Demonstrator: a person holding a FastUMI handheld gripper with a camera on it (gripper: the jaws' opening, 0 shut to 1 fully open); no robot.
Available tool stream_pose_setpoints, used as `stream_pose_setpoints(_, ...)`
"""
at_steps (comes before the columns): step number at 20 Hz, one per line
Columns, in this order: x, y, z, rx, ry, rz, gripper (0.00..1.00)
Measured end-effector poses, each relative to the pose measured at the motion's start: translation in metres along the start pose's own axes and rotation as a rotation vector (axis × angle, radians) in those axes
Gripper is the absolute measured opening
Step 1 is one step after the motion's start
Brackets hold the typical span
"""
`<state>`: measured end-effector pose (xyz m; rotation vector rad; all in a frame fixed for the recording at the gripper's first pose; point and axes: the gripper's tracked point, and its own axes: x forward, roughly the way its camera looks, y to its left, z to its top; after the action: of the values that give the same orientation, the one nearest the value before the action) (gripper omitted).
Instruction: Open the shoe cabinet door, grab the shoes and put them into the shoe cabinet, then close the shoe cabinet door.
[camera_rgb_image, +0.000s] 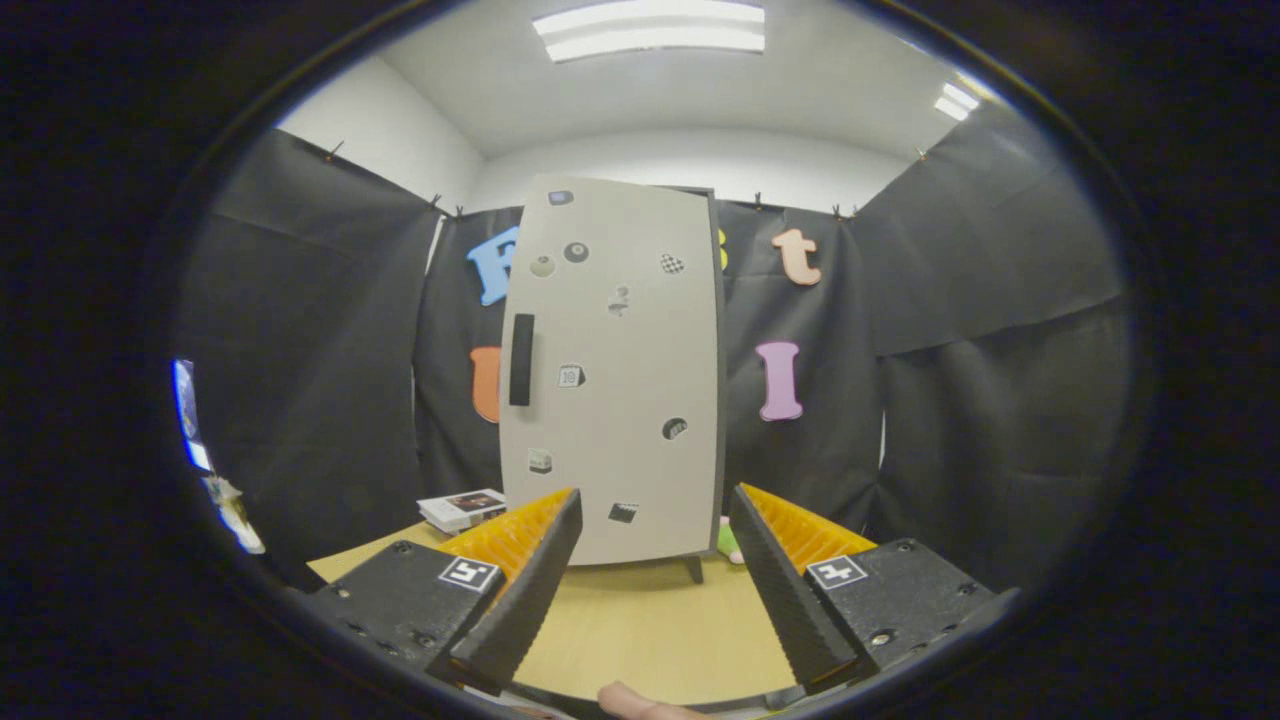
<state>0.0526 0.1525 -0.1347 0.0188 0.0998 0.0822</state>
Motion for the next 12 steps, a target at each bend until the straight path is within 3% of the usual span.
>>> stream_pose_setpoints(3,-0.001,-0.015,0.001,-0.006,0.009,-0.054,0.97)
stream_pose_setpoints(12,0.001,-0.029,0.013,-0.012,-0.022,-0.108,0.97)
